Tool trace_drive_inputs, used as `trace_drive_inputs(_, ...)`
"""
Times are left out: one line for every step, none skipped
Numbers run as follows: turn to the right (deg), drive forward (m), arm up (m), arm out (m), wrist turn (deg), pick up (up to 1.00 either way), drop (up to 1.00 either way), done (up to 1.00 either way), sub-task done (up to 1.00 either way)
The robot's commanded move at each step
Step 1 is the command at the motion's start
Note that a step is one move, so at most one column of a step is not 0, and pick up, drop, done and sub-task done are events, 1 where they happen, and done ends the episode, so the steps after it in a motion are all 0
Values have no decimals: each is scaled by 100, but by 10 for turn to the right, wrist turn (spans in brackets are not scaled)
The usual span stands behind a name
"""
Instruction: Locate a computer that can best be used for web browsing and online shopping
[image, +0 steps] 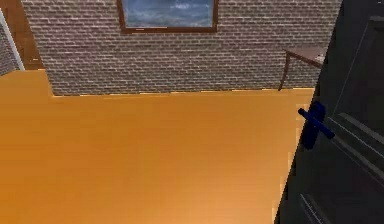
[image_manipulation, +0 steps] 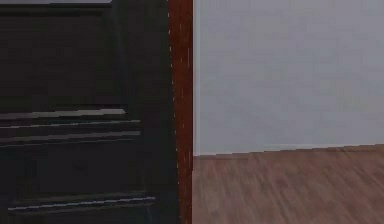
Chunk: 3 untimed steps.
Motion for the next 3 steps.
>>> trace_drive_inputs(-360,0,0,0,0,0,0,0,0)
trace_drive_inputs(0,50,0,0,0,0,0,0,0)
trace_drive_inputs(450,0,0,0,0,0,0,0,0)
